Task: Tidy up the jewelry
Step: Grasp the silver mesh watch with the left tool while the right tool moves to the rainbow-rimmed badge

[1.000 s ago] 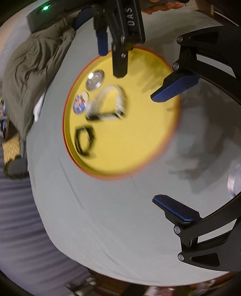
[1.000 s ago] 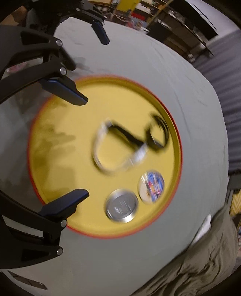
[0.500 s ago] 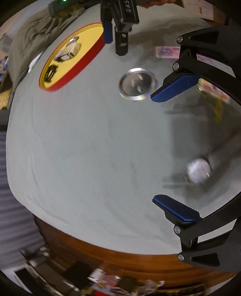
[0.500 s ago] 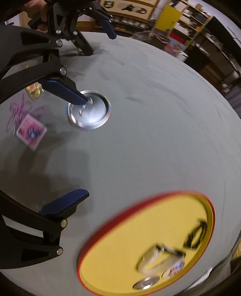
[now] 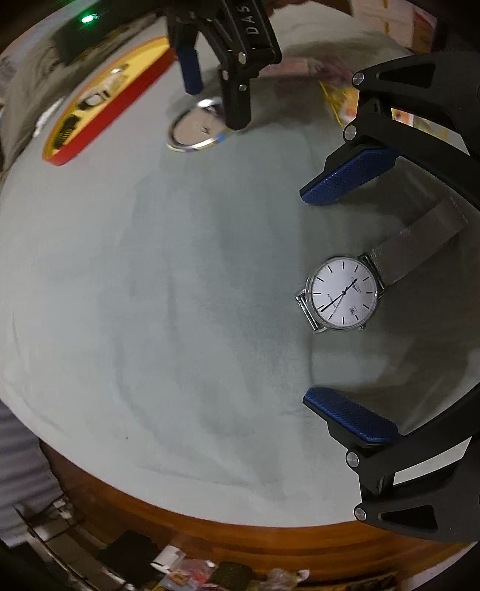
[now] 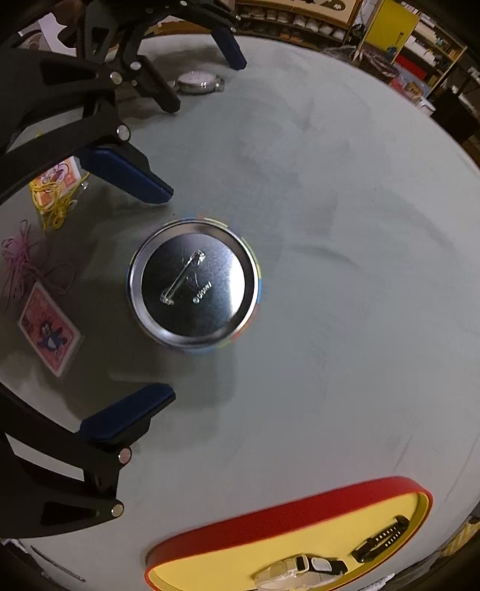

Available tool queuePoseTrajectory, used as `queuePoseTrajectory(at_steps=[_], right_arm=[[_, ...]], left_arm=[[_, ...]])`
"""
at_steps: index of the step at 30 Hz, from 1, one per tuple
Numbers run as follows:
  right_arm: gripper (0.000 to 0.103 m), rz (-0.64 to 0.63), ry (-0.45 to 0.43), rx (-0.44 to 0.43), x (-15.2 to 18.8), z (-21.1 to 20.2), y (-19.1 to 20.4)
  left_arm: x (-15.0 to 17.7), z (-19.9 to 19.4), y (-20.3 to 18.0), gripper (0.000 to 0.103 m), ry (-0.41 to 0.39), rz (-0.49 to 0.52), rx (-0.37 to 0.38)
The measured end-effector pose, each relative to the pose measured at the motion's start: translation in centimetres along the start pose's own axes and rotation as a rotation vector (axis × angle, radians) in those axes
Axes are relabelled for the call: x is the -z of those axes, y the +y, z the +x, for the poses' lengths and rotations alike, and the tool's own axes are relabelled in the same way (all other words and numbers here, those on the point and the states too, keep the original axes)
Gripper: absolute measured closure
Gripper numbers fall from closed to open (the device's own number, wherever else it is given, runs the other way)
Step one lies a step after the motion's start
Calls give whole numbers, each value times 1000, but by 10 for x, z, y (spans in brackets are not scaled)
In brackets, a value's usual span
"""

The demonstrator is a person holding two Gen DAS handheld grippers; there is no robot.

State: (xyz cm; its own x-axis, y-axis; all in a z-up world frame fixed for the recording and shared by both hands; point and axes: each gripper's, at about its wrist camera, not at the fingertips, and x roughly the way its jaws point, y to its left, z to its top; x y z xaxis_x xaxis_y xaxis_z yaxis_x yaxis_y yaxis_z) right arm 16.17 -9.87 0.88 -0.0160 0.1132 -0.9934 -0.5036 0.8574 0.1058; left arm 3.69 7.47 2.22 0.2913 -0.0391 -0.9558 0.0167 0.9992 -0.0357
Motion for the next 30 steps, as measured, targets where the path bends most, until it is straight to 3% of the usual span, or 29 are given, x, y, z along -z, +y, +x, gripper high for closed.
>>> queuePoseTrajectory(at_steps=[9,18,22,26,30], right_arm=[[7,24,50,45,-17,17,2],[8,21,26,49,-11,15,13],[13,30,7,38,-9,12,10],[32,25,-26,36,-10,3,12],[33,29,-37,36,-9,1,12]], left_arm=[[4,6,-1,5,4,37,-23],[-3,8,-3,8,13,44,-7],[-1,3,-3,20,4,62,-12],[1,-2,-5,39,-5,82,-17],[2,-7,-2,58,-11,76,-17]])
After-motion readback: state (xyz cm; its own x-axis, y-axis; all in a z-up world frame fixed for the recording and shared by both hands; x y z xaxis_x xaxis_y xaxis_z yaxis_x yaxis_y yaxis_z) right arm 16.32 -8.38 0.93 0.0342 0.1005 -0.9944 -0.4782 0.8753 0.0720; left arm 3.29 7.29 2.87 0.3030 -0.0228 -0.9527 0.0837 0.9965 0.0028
